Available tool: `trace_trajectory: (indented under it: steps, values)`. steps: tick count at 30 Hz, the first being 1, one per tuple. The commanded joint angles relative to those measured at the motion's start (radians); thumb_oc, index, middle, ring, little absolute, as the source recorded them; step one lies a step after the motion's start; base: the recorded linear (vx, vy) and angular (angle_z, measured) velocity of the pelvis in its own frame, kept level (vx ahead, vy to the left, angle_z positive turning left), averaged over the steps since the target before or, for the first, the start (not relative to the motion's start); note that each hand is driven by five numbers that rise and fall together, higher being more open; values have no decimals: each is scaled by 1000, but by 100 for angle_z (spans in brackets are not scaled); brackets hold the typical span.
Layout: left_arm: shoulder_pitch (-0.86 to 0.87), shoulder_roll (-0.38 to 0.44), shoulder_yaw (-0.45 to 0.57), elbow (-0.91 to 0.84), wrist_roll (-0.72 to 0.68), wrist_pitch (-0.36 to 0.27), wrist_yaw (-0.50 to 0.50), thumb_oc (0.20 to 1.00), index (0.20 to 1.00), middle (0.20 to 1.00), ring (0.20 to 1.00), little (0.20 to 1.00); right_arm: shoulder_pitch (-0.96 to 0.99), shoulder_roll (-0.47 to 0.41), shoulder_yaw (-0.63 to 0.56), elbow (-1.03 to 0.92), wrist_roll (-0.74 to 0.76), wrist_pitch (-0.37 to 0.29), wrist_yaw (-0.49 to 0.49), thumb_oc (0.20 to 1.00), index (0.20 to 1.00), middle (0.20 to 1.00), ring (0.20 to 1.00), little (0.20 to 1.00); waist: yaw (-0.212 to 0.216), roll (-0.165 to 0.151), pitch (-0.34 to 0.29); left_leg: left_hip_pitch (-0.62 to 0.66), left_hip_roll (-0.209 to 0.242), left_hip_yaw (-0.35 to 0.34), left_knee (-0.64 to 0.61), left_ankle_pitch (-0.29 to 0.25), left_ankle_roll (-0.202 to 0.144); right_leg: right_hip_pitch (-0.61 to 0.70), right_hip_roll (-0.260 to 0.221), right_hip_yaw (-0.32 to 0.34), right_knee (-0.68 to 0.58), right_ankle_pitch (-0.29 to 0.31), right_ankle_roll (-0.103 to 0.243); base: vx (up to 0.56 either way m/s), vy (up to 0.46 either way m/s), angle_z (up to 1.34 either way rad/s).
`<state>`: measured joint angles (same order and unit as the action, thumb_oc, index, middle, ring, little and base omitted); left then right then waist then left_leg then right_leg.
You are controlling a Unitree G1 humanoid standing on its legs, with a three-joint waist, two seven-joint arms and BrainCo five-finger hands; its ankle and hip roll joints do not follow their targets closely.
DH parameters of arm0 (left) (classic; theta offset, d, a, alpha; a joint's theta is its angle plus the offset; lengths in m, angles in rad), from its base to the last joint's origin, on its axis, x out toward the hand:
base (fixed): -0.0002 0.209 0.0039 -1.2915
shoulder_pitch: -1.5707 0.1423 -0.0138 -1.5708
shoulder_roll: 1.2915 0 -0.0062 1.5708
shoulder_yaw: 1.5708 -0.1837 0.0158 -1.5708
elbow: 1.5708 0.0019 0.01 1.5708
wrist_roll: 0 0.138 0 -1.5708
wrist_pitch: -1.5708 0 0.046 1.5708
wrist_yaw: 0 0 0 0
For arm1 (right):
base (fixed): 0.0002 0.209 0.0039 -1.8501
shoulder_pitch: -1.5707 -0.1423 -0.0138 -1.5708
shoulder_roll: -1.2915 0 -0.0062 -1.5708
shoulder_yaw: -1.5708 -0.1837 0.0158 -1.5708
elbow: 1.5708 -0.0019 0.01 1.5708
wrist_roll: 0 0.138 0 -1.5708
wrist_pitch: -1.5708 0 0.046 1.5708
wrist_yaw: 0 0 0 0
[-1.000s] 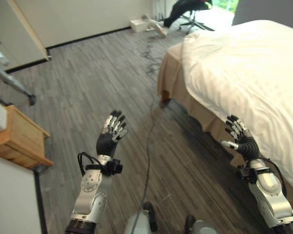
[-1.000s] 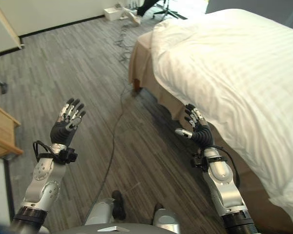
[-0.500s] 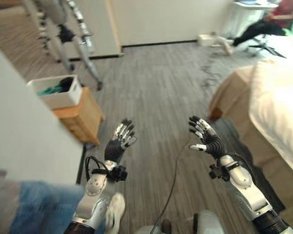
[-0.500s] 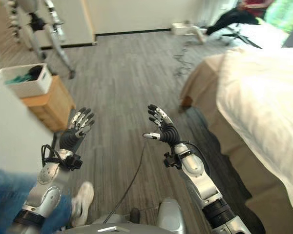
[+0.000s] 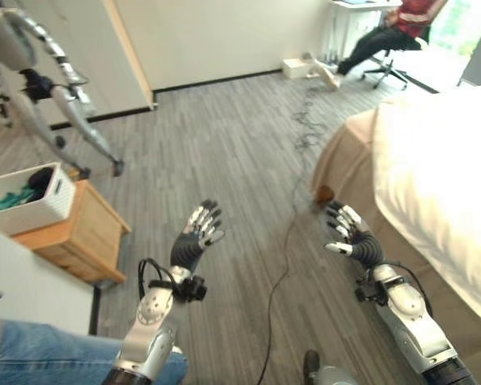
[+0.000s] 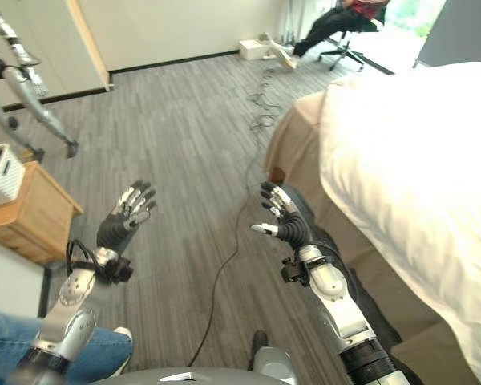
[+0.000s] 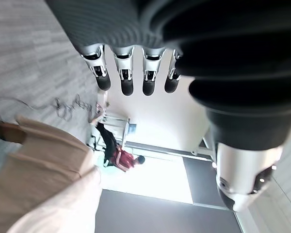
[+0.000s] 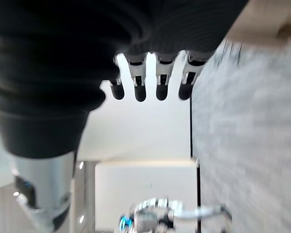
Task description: Making the bed.
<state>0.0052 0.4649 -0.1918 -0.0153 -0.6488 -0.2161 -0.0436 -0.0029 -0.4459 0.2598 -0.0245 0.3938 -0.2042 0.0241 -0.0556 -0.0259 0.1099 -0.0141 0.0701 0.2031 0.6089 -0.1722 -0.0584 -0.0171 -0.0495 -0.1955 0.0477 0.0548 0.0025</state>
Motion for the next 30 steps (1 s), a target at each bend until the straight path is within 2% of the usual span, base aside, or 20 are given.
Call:
trace_trajectory:
  steps: [1,5,6,7,8,10,11,15,17,19,20,21,22,24,25,26,27,29,30]
  values:
    - [-57,16,19,-56,-23,-61,6,1000,1000,1000,1000,1000,-27,-44,-57,-68,38,-67,-17,1000,1000,1000,1000,1000,-3,-21,41,-92,71,-53,117,220,-2,63,-4,24,-22,-40,4,277,-147,-20]
    - [-57,16,19,-55,-24,-61,6,1000,1000,1000,1000,1000,-27,-44,-57,-68,38,-67,-17,1000,1000,1000,1000,1000,-4,-19,41,-94,72,-55,119,219,-2,63,-2,23,-22,-40,4,143,-10,-29]
    - [-117,-6,7,-25,-53,-71,22,1000,1000,1000,1000,1000,-22,-70,-65,-67,18,-59,-14,1000,1000,1000,1000,1000,14,-24,50,-187,73,-20,-106,204,2,140,-6,43,-60,-58,26,633,65,16]
    - [-115,-5,6,-40,-46,-80,19,1000,1000,1000,1000,1000,-30,-69,-55,-63,15,-59,-4,1000,1000,1000,1000,1000,41,-23,47,-201,10,-24,-256,234,7,151,-3,73,-63,-73,35,866,102,-17]
    - [-98,-6,19,-63,-34,-86,14,1000,1000,1000,1000,1000,-40,-60,-28,-50,8,-55,14,1000,1000,1000,1000,1000,62,-9,42,-214,-39,-57,-365,270,5,180,18,96,-65,-93,36,552,104,-35]
    - [-83,-13,26,-78,-29,-87,3,1000,1000,1000,1000,1000,-46,-59,-20,-50,0,-54,26,1000,1000,1000,1000,1000,68,-5,37,-215,-42,-11,-400,299,4,211,30,101,-68,-111,30,421,60,-73]
    - [-81,-17,24,-73,-26,-82,-1,1000,1000,1000,1000,1000,-55,-59,-11,-52,-10,-48,40,1000,1000,1000,1000,1000,73,-1,27,-194,-47,10,-418,281,18,222,31,100,-60,-130,34,279,56,-40]
    - [-54,-14,21,-75,-19,-78,-1,1000,1000,1000,1000,1000,-67,-37,10,-43,-29,-40,38,1000,1000,1000,1000,1000,79,1,2,-127,-63,2,-485,258,42,229,5,101,-28,-150,58,298,123,-13]
    - [-38,-9,27,-80,-13,-73,12,1000,1000,1000,1000,1000,-79,-19,28,-36,-16,-33,47,1000,1000,1000,1000,1000,90,-3,-8,-80,-77,4,-529,240,64,213,-19,97,45,-135,84,275,152,-19]
    - [-29,2,33,-88,-2,-71,15,1000,1000,1000,1000,1000,-98,-14,41,-34,-27,-32,52,1000,1000,1000,1000,1000,95,-7,-4,-53,-96,-1,-544,220,92,150,-48,92,207,-84,122,261,209,-1]
    - [-32,9,19,-100,-12,-67,25,1000,1000,1000,1000,1000,-120,1,59,-32,-32,-31,45,1000,1000,1000,1000,1000,82,6,25,-2,-107,-37,-563,198,124,51,-63,106,423,21,138,208,191,24]
    - [-32,9,20,-100,-12,-66,25,1000,1000,1000,1000,1000,-120,1,59,-31,-32,-32,45,1000,1000,1000,1000,1000,81,5,26,-2,-109,-37,-563,198,125,49,-65,107,429,18,139,207,144,39]
    - [-35,7,11,-95,-13,-63,26,1000,1000,1000,1000,1000,-119,3,58,-33,-33,-30,44,1000,1000,1000,1000,1000,73,15,32,15,-104,-59,-570,192,127,10,-45,130,455,9,130,120,25,71]
    - [-43,5,-6,-80,-17,-60,18,1000,1000,1000,1000,1000,-117,3,59,-37,-23,-29,47,1000,1000,1000,1000,1000,55,28,36,45,-107,-97,-586,185,125,-52,-21,159,441,-28,112,215,15,112]
    - [-51,14,-17,-96,-19,-55,4,1000,1000,1000,1000,1000,-107,-1,51,-47,-10,-31,50,1000,1000,1000,1000,1000,37,47,41,66,-104,-123,-594,178,118,-96,-16,158,375,-63,95,188,-5,112]
    - [-51,13,-17,-97,-20,-55,4,1000,1000,1000,1000,1000,-107,-1,51,-48,-10,-31,50,1000,1000,1000,1000,1000,34,48,42,68,-104,-126,-594,177,118,-93,-17,155,375,-65,94,233,-26,123]
    - [-59,20,-30,-87,-14,-53,-8,1000,1000,1000,1000,1000,-98,-3,46,-45,-6,-32,50,1000,1000,1000,1000,1000,18,46,44,79,-109,-144,-596,161,111,-110,-10,176,278,-67,95,117,-25,102]
    - [-59,19,-30,-86,-14,-54,-8,1000,1000,1000,1000,1000,-97,-3,46,-45,-6,-32,50,1000,1000,1000,1000,1000,16,48,46,83,-107,-147,-596,159,110,-102,-9,173,272,-66,94,127,-29,81]
    - [-59,22,-33,-89,-8,-57,-12,1000,1000,1000,1000,1000,-85,-2,43,-44,-6,-31,54,1000,1000,1000,1000,1000,6,42,46,105,-117,-168,-608,145,105,-113,-4,199,163,-34,107,199,-59,62]
